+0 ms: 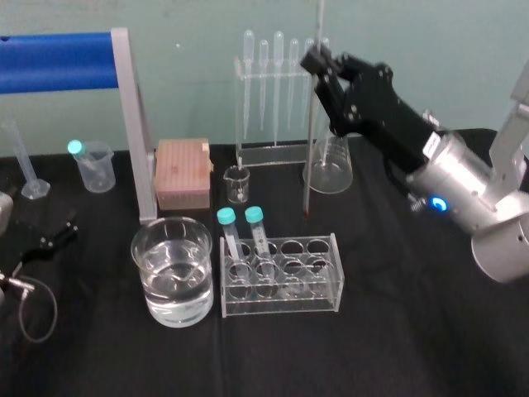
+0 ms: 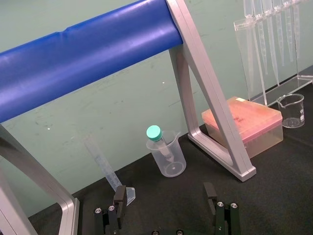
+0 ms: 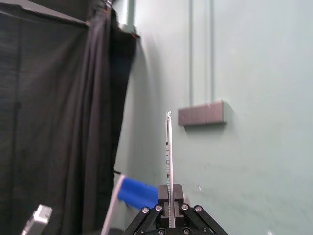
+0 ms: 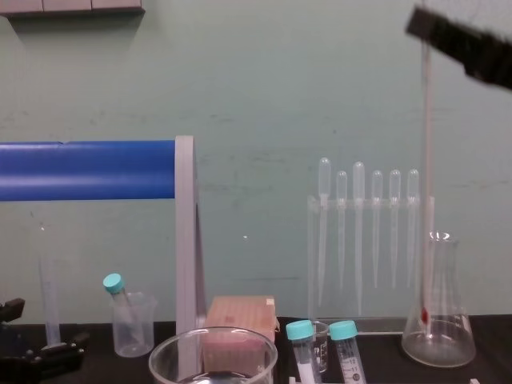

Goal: Hold the thermometer with one hand and immerse one end into the beaker, then reinsert it into the test tube rack.

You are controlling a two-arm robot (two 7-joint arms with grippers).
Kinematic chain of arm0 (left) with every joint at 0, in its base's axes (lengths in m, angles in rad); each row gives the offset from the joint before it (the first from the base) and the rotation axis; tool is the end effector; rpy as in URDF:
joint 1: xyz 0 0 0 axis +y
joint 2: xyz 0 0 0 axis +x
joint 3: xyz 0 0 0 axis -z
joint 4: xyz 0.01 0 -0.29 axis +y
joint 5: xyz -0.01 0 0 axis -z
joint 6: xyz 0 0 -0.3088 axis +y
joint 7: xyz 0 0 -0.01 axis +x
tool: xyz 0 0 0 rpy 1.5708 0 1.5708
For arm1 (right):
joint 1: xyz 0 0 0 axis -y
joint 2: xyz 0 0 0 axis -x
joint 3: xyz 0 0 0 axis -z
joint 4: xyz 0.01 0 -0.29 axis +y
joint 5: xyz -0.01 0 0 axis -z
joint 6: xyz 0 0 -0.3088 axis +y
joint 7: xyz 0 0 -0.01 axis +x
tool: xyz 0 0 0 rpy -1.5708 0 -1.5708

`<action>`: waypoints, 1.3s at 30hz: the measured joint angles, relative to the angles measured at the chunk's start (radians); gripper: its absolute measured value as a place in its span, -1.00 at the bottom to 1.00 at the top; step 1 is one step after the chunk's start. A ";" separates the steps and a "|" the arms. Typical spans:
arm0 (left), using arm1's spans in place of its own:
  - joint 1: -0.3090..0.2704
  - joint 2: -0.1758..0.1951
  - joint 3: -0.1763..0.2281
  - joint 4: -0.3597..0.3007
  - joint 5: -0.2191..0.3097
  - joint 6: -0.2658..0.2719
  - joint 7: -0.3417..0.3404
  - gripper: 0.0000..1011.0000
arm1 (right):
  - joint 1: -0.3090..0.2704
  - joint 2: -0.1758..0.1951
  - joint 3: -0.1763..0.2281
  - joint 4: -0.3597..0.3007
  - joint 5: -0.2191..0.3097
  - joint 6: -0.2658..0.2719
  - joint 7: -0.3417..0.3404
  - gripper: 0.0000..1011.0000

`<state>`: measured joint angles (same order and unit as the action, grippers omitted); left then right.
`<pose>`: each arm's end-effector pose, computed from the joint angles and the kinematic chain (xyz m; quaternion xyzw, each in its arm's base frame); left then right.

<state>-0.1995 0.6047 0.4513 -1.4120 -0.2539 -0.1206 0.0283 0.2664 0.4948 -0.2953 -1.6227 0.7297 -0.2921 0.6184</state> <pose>0.3581 0.0827 -0.3023 0.1414 -0.1325 0.5800 0.7913 0.3805 -0.0511 -0.1989 0.2039 -0.1305 -0.3218 0.9153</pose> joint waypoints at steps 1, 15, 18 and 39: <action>0.000 0.000 0.000 0.000 0.000 0.000 0.000 0.99 | 0.000 0.000 0.000 0.000 0.000 0.000 0.000 -0.89; 0.000 0.000 0.000 0.000 0.000 0.000 0.000 0.99 | -0.022 -0.012 0.017 0.080 -0.003 0.045 0.008 -0.89; 0.000 0.000 0.000 0.000 0.000 0.000 0.000 0.99 | -0.023 -0.013 0.019 0.086 -0.006 0.049 0.009 -0.89; 0.000 0.000 0.000 0.000 0.000 0.000 0.000 0.99 | 0.001 -0.045 -0.008 0.211 0.001 0.064 0.057 -0.89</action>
<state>-0.1995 0.6046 0.4514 -1.4120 -0.2539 -0.1205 0.0283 0.2673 0.4499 -0.3028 -1.4113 0.7307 -0.2282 0.6757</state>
